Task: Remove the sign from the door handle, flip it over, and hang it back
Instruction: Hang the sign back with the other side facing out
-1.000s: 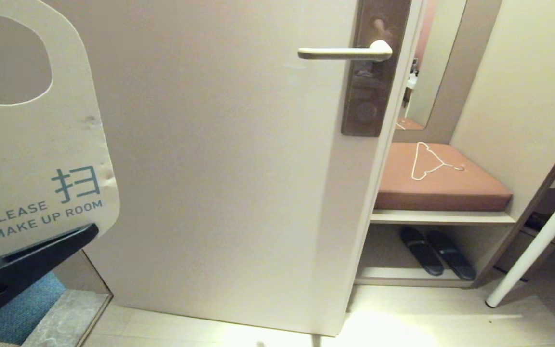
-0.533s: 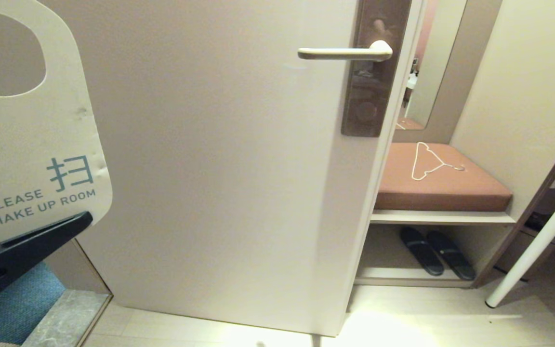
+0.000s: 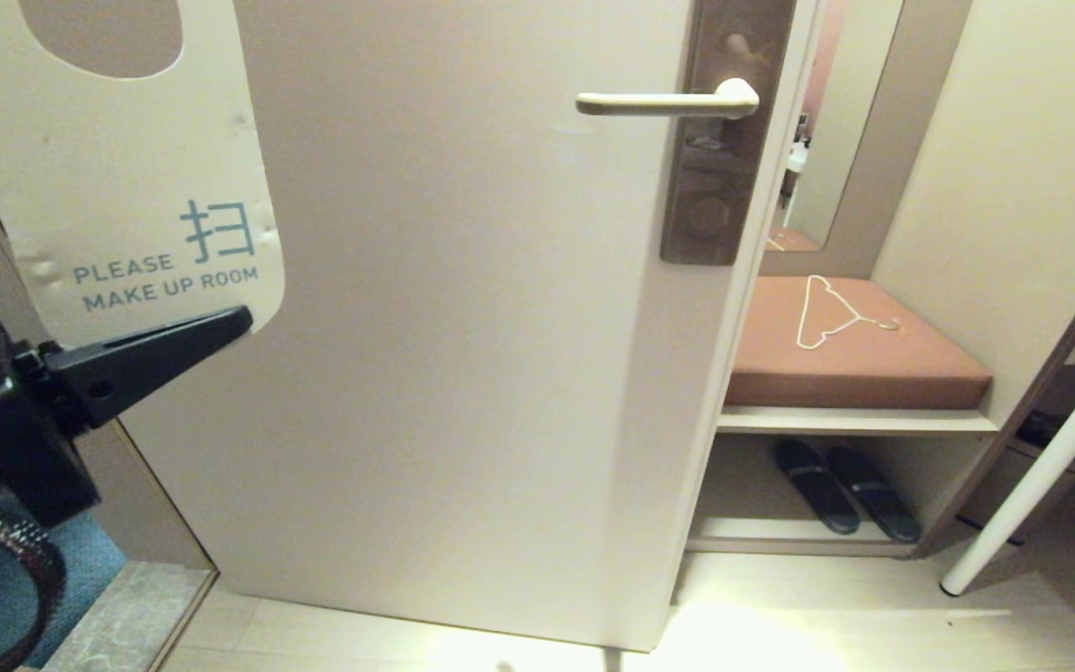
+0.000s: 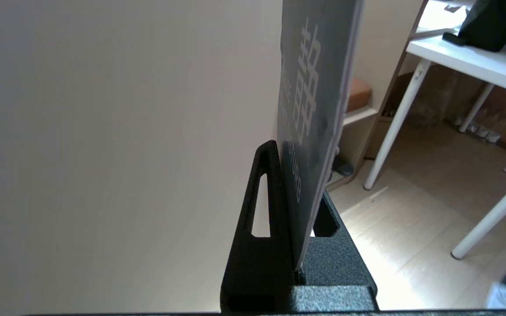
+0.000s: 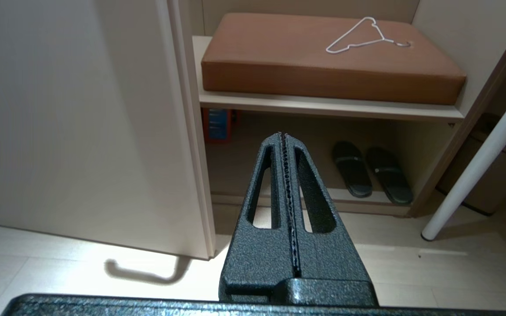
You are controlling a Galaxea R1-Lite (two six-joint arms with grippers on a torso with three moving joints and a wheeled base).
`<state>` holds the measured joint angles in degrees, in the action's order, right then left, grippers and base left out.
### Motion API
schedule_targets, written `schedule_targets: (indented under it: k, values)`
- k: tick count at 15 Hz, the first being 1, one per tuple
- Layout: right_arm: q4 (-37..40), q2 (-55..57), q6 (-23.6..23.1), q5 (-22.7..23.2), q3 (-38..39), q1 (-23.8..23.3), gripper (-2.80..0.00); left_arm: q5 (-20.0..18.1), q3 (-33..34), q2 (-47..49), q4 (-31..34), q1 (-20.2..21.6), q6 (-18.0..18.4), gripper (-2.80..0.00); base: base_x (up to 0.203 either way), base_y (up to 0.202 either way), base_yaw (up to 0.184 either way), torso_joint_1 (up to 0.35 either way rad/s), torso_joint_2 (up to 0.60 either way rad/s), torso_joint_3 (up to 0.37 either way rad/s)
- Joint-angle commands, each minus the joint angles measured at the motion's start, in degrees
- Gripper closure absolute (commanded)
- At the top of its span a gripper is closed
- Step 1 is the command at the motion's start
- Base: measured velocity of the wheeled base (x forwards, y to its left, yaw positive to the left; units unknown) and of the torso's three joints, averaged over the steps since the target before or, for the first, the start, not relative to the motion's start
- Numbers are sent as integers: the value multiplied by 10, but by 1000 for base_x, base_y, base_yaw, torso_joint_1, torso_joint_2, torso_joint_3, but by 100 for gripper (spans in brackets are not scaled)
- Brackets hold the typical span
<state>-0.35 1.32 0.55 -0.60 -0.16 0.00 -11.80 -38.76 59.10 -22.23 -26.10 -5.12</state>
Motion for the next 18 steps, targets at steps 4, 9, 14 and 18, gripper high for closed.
schedule_targets:
  k: [4, 9, 14, 18]
  values:
    - [-2, -13, 2, 0, 2, 0, 0, -11, -76, 106, -8, 0, 2, 0, 0, 0, 0, 0, 0, 0]
    - [-2, -13, 8, -1, 2, 0, 0, -12, -172, 215, -23, 0, 8, 0, 0, 0, 0, 0, 0, 0]
    - [-2, -13, 6, -1, 2, 0, 0, -10, -202, 293, -68, -1, 22, 0, 0, 0, 0, 0, 0, 0]
    - [-2, -13, 4, 0, 2, 0, 0, -10, -222, 332, -74, -10, 27, 0, 0, 0, 0, 0, 0, 0]
